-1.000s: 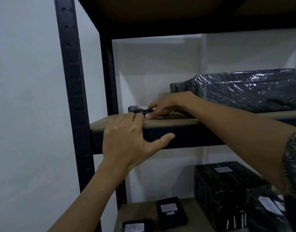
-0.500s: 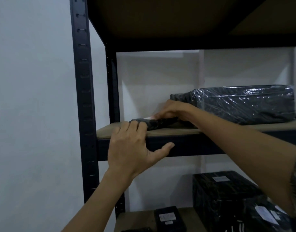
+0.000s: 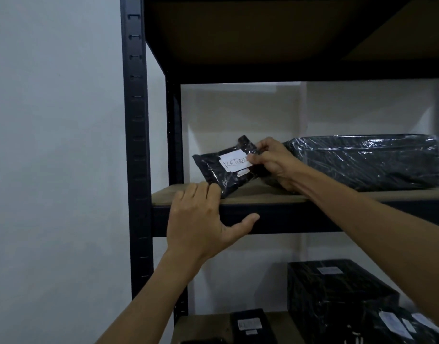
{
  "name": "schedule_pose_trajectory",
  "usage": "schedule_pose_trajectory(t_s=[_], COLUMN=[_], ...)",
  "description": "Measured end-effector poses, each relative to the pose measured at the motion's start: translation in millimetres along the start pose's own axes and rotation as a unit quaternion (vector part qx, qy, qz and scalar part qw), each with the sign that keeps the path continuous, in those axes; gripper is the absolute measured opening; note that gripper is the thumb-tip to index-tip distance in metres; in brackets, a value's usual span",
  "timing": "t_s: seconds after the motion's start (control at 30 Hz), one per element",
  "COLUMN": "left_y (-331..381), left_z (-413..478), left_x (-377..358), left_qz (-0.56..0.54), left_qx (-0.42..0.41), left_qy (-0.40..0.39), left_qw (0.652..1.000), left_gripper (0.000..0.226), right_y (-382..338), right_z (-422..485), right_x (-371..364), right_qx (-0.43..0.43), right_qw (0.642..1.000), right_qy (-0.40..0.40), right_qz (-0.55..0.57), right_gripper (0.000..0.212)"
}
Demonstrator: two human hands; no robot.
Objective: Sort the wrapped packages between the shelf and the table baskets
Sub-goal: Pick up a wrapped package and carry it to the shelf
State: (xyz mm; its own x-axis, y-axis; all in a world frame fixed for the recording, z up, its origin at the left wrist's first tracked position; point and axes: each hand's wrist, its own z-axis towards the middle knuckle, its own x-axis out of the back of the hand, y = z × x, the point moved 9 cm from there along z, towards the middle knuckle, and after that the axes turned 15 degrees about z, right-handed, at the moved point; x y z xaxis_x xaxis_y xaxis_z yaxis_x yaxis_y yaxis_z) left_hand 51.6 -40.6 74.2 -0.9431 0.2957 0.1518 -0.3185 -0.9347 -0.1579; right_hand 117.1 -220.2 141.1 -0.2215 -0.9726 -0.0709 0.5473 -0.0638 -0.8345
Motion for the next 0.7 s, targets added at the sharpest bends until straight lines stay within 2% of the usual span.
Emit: schedule_pose_trajectory(t_s=[0.1, 0.2, 0.27, 0.43, 0.7], left_y=[-0.8, -0.3, -0.1, 1.1, 1.2], left_z=[-0.1, -0.3, -0.4, 0.2, -3.5], left_x=[0.5, 1.0, 0.9, 2.2, 1.1], left_qz=[0.006, 0.009, 0.009, 0.007, 0.013], left_qx=[0.006, 0.003, 0.003, 0.002, 0.008], left_qy=[0.005, 0.011, 0.011, 0.015, 0.015], left_qw=[1.0, 1.0, 1.0, 1.0, 1.0], left_gripper=[0.069, 0.068, 0.067, 0.066, 0.066], right_y=[-12.6, -15.6, -17.5, -26.5, -43.7], right_z=[-10.2, -18.7, -21.6, -32.3, -60.6], right_x=[-0.8, -0.1, -1.3, -0.3, 1.6], right_qx=[0.046, 0.06, 0.071, 0.075, 0.107], right_qw=[0.995, 0.992, 0.992, 0.995, 0.991], right_qy=[-0.023, -0.04, -0.051, -0.049, -0.07], right_qz=[0.083, 0.108, 0.092, 0.045, -0.041], right_gripper=[0.027, 0.036, 0.043, 0.021, 0.026])
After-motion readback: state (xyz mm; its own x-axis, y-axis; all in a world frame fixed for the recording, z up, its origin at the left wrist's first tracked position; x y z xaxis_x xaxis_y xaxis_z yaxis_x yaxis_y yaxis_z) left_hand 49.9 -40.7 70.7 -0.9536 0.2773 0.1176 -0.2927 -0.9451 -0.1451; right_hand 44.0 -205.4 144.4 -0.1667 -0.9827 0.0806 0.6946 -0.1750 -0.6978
